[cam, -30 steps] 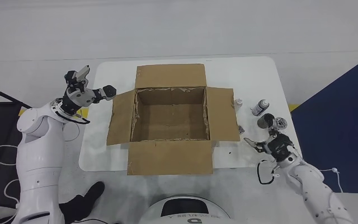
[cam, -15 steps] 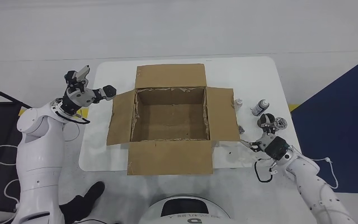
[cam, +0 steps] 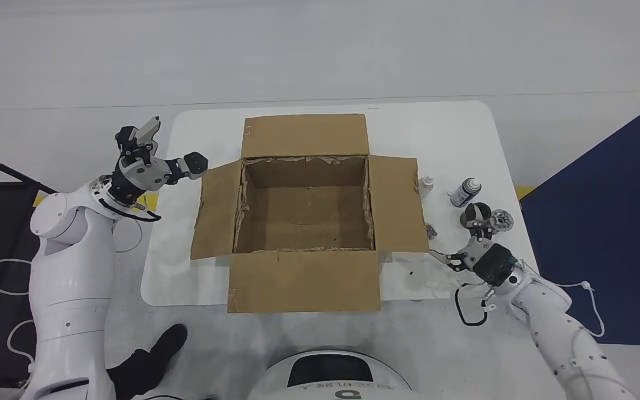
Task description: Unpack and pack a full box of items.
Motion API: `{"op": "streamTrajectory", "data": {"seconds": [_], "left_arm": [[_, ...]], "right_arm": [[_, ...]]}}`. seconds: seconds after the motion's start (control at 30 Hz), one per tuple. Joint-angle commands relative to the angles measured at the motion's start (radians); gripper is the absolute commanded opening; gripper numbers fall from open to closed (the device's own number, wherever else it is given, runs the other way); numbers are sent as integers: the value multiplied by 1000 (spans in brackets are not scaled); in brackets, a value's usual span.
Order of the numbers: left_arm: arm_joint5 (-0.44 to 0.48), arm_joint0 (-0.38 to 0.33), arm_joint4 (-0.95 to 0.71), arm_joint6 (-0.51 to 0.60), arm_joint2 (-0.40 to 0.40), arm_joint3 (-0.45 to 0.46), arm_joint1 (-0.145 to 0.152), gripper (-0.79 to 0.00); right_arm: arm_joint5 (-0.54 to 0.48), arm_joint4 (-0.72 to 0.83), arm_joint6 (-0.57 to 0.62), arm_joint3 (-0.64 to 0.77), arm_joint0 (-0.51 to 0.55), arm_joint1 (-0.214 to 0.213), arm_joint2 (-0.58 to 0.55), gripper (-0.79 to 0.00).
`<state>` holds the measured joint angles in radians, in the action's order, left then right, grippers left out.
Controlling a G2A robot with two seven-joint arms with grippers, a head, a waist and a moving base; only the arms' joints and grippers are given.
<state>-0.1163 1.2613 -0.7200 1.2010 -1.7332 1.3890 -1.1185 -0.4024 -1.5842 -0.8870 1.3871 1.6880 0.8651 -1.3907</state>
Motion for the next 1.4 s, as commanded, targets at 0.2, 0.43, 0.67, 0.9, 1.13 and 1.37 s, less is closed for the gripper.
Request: {"op": "streamTrajectory", "data": {"seconds": [0.2,0.43,0.67,0.9,1.13,1.37], "left_arm": [[0,0,0,0,0,0,0,0],[0,0,0,0,0,0,0,0],[0,0,0,0,0,0,0,0],[0,0,0,0,0,0,0,0],[0,0,0,0,0,0,0,0],[0,0,0,0,0,0,0,0]], "right_arm": [[-7,-25,201,27,0,5,16,-243],[27,-3,376,58,-8,16,34,-397],[99,-9,566,79,-29,31,60,-252],[120,-27,590,96,-20,34,50,-172],[113,-24,647,104,-19,36,35,-215],[83,-1,716,94,-45,41,30,-459]]}}
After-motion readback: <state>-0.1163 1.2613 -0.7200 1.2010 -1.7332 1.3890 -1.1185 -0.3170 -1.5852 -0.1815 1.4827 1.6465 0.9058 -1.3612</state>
